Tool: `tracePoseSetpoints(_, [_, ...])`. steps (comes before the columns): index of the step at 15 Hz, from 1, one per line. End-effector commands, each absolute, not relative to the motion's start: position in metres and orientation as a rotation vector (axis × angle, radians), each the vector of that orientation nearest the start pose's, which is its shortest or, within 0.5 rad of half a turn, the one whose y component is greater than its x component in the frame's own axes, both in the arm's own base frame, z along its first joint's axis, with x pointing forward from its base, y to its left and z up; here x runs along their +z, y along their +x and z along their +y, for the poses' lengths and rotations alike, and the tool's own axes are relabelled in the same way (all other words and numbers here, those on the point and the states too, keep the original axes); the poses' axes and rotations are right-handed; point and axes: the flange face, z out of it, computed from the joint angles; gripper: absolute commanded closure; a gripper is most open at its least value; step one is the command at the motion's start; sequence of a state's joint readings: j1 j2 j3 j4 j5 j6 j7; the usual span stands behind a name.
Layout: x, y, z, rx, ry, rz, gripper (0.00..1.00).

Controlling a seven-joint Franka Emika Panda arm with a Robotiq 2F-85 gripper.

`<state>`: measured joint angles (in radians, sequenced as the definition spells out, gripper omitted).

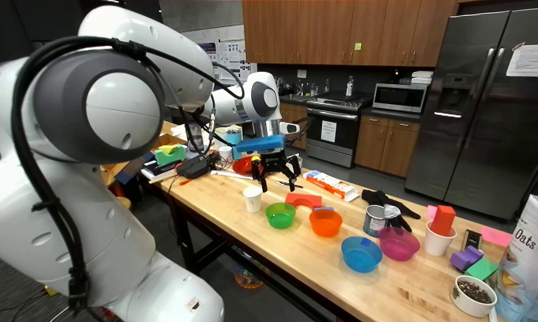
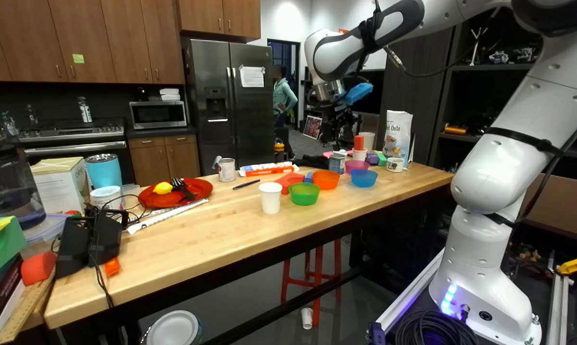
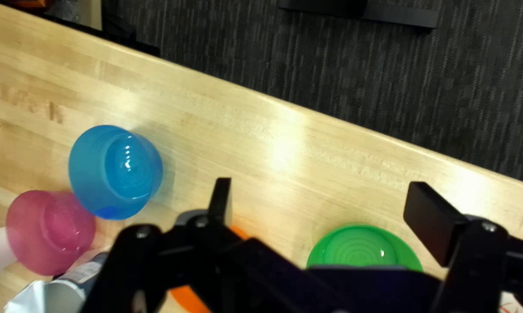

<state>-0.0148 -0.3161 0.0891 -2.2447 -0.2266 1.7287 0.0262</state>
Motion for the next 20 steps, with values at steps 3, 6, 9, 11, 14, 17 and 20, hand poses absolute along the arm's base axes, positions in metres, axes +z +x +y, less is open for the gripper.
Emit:
tracePoseSetpoints(3, [0.582,0.481,-0.013,0.12,-3.504,-0.412,0.0])
tracePoseSetpoints(6, [0.616,0.515,-0.013,-0.16,-3.458,-0.584,0.0])
tracePoseSetpoints(9, [0.62,0.551,0.0,-0.417,-3.35,-0.696,0.0])
tracePoseSetpoints(11, [0.604,0.571,0.014,-0.488,-3.237,-0.736,0.0])
tracePoseSetpoints(14, [0.569,0.591,0.04,-0.488,-3.06,-0.77,0.0])
tracePoseSetpoints(17, [0.537,0.594,0.063,-0.36,-2.925,-0.801,0.0])
tracePoseSetpoints(20, [0.513,0.586,0.076,-0.19,-2.862,-0.788,0.0])
